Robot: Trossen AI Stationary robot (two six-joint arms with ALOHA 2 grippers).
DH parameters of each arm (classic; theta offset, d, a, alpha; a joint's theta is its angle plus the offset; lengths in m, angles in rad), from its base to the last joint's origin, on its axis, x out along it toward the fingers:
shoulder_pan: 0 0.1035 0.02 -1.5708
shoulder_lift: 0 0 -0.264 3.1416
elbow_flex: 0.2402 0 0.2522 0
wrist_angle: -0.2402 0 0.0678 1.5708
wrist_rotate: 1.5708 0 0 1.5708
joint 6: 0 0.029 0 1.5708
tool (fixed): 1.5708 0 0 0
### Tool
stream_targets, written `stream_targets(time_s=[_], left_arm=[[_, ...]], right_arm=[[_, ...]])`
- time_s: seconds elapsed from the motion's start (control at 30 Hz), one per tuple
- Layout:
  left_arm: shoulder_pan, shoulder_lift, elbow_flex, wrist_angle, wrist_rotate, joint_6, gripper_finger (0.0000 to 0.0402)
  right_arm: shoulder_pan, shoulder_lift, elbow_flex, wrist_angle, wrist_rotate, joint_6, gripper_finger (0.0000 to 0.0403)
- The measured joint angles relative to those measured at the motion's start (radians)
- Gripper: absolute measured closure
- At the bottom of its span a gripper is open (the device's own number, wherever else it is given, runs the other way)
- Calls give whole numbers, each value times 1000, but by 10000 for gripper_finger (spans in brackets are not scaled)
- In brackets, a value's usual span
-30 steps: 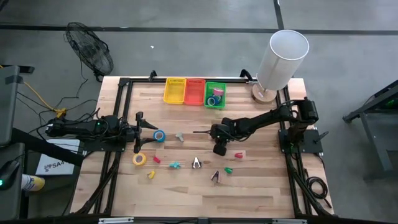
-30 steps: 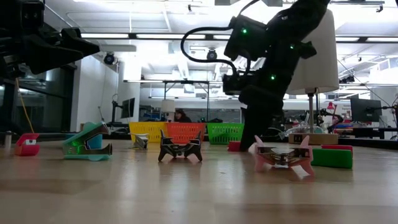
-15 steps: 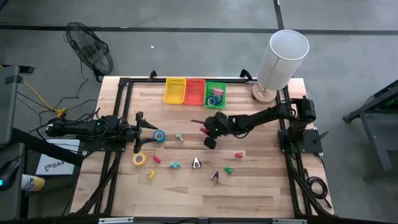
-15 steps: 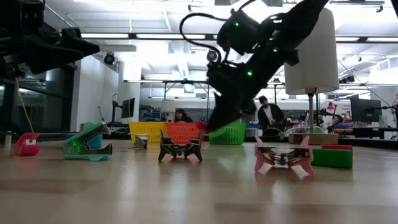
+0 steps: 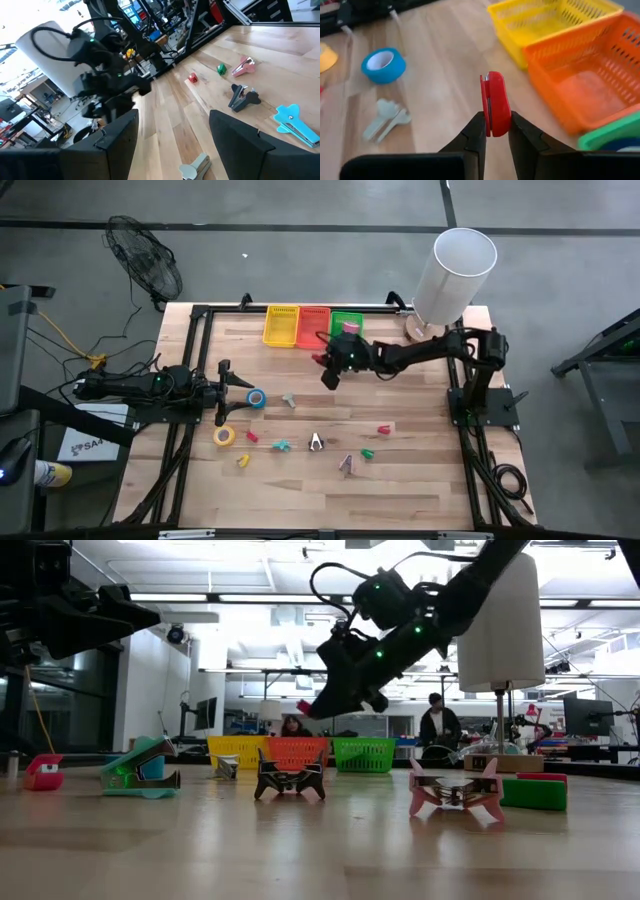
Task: Pick and place Stapler, Stapler remover, tape
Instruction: Put the top red stapler into the orange basket
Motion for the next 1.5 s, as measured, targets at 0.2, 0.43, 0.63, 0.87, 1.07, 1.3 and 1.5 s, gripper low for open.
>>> stream_targets(time_s=[0.2,0.43,0.63,0.87,1.07,1.3,1.5], left_arm=[[0,0,0,0,0,0,163],[0,0,0,0,0,0,163],[0,0,0,0,0,0,163],[0,0,0,0,0,0,163],[0,0,0,0,0,0,163],[0,0,0,0,0,0,163],[0,0,0,0,0,0,163]], right_arm=[[-66,0,111,-117,-47,-75,348],[-122,0,249,-357,-67,-169,347],[-177,0,304,-412,-77,-210,347],[-224,1,317,-408,-114,-238,347],[-235,1,317,-400,-127,-246,347],[-234,1,322,-387,-108,-263,347],[-227,47,460,-484,-100,-290,347]])
